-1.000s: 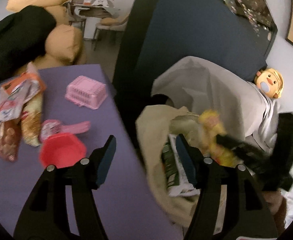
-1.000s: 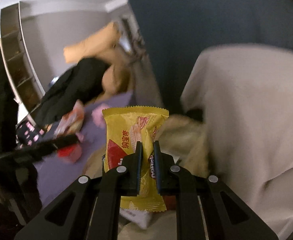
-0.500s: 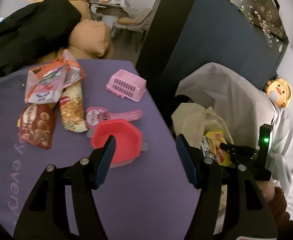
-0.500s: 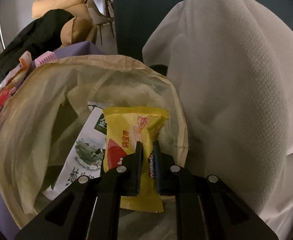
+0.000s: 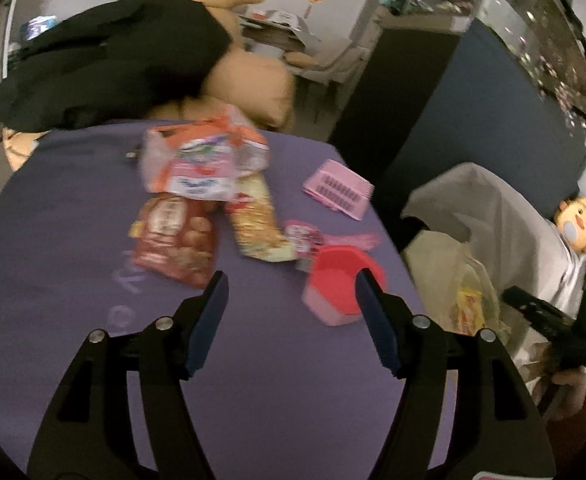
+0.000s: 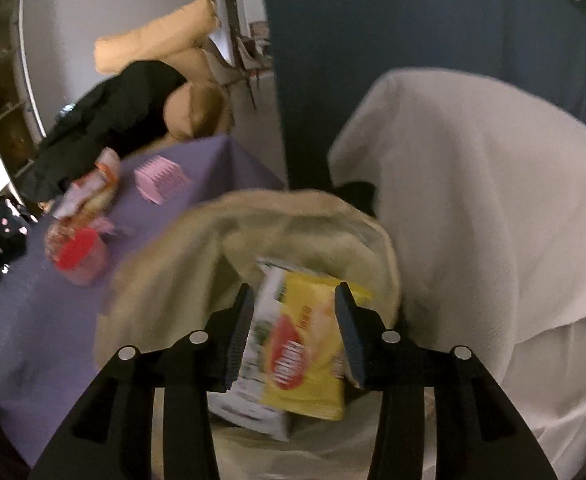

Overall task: Collect trash
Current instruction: 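Lower the yellow snack bag into the trash bag and open the right gripper, then grasp the pink tissue pack with the left gripper while the right grasps the cream snack bag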

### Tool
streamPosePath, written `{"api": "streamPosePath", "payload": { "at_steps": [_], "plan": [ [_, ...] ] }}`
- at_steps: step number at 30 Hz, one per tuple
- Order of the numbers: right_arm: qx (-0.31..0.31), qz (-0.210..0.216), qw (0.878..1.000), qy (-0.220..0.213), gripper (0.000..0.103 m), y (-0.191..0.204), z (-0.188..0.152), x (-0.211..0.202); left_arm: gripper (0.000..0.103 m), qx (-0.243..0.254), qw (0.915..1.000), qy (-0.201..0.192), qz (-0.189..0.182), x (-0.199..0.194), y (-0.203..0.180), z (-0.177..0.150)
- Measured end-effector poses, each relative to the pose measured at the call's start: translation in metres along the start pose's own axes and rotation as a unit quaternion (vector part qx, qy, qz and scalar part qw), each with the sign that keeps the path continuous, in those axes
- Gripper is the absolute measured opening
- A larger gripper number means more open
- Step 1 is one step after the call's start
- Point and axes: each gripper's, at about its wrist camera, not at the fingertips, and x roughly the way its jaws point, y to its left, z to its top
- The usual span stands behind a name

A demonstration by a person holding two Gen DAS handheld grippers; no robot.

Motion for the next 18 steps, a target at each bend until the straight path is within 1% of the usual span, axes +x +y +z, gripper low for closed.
{"api": "streamPosePath", "payload": {
  "at_steps": [4,7,10,12,14,16,18],
  "plan": [
    [-0.012,0.033,0.999,-0.015,0.040,0.035,0.013,-0.005,0.062,-0.026,0.9993,-0.017,0.019,-0.014,0.030,0.003],
    [-0.029,0.055,0.998,-0.012,0.040,0.065,0.018,0.000,0.062,-0.044,0.9975,-0.035,0.042,-0.029,0.058,0.005],
    [-0.047,0.071,0.996,-0.007,0.041,0.099,0.025,0.012,0.062,-0.063,0.9957,-0.036,0.056,-0.035,0.084,0.007],
    [-0.054,0.080,0.995,-0.005,0.049,0.115,0.028,0.018,0.062,-0.077,0.9943,-0.036,0.064,-0.037,0.099,0.007],
    [-0.060,0.089,0.994,0.001,0.057,0.127,0.029,0.027,0.062,-0.088,0.9935,-0.032,0.064,-0.039,0.110,0.006],
    [-0.070,0.094,0.993,0.018,0.059,0.144,0.032,0.043,0.062,-0.091,0.9934,-0.023,0.067,-0.040,0.117,0.005],
    [-0.080,0.102,0.991,0.030,0.059,0.159,0.035,0.055,0.062,-0.080,0.9943,-0.014,0.069,-0.040,0.121,0.004]
  ]
}}
